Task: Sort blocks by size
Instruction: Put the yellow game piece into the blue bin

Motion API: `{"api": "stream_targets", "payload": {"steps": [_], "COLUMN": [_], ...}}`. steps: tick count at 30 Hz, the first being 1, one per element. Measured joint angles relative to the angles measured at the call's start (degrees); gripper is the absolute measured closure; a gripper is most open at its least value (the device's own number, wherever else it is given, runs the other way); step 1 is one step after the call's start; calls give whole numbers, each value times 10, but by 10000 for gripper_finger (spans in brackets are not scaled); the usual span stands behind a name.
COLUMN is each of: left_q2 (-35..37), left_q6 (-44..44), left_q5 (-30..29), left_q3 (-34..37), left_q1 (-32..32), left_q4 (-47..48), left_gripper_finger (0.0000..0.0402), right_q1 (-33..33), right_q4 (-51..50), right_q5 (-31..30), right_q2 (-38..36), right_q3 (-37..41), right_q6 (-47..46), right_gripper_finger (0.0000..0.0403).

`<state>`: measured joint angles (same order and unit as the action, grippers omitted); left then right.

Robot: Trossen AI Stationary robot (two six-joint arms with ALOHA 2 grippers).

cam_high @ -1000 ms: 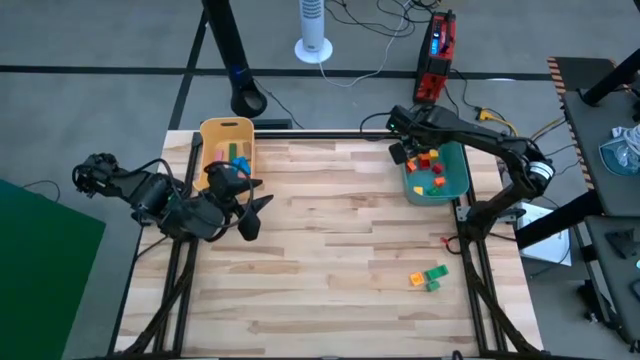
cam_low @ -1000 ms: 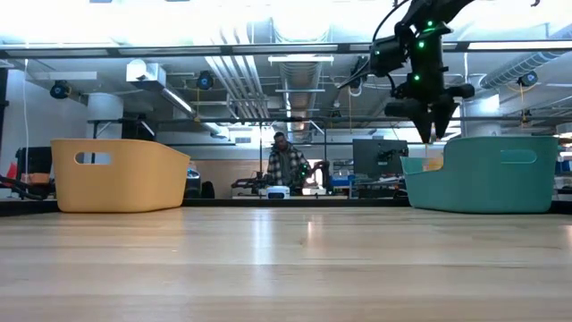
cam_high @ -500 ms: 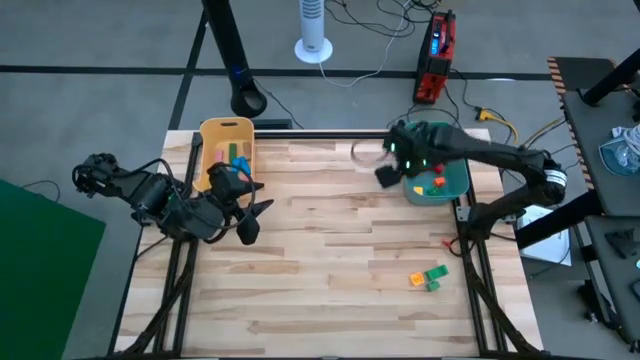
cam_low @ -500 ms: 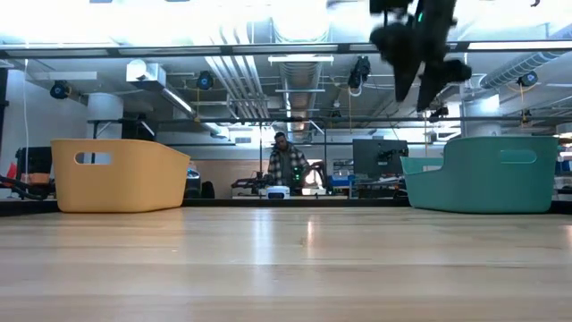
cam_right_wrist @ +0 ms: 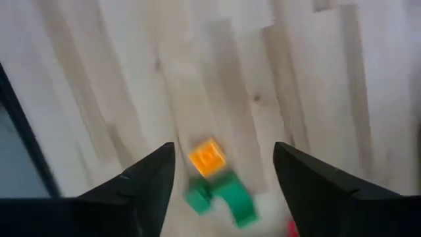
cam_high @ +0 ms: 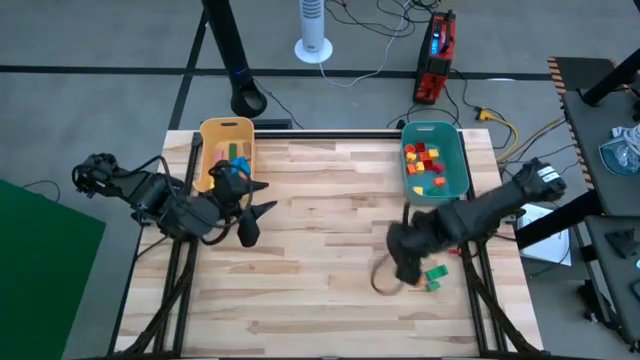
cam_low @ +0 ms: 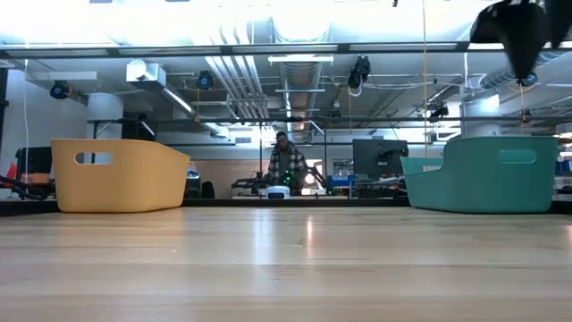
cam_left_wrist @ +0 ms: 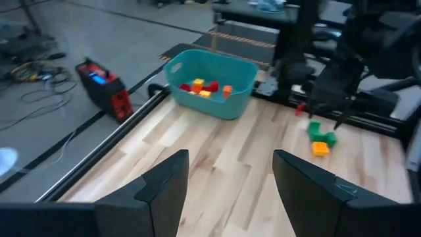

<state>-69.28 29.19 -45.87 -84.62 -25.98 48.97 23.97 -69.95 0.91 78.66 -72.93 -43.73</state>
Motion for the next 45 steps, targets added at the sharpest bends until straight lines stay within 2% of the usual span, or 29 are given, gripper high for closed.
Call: {"api": "stream_targets", "payload": {"steps": [3,6,12,16,29,37,45], "left_q2": [0,0,-3,-7,-25,-31,-31], "left_q6": [-28,-37,-36,-35,-32,-32,-32], "left_q5": [19,29,30,30,30,30,29], "left_q3": [0,0,0,0,0,0,0], "left_q1": [0,0,0,0,-1,-1,-1], "left_q4": [-27,-35,-34,-34,-33,-38,-49], "left_gripper_finger": [194,194,194,194,194,194,194], "right_q1": [52,87,113,113,113,113,113], "right_q4": [-7,5,59,117,259,296,302], "right_q5": [0,7,21,40,41,38,30], "right_q2": [11,19,25,25,28,51,78], "right_q3": [10,26,85,141,283,301,300], "right_q6": [88,136,144,141,127,123,121], "right_gripper_finger": [138,112,75,74,74,105,171]}}
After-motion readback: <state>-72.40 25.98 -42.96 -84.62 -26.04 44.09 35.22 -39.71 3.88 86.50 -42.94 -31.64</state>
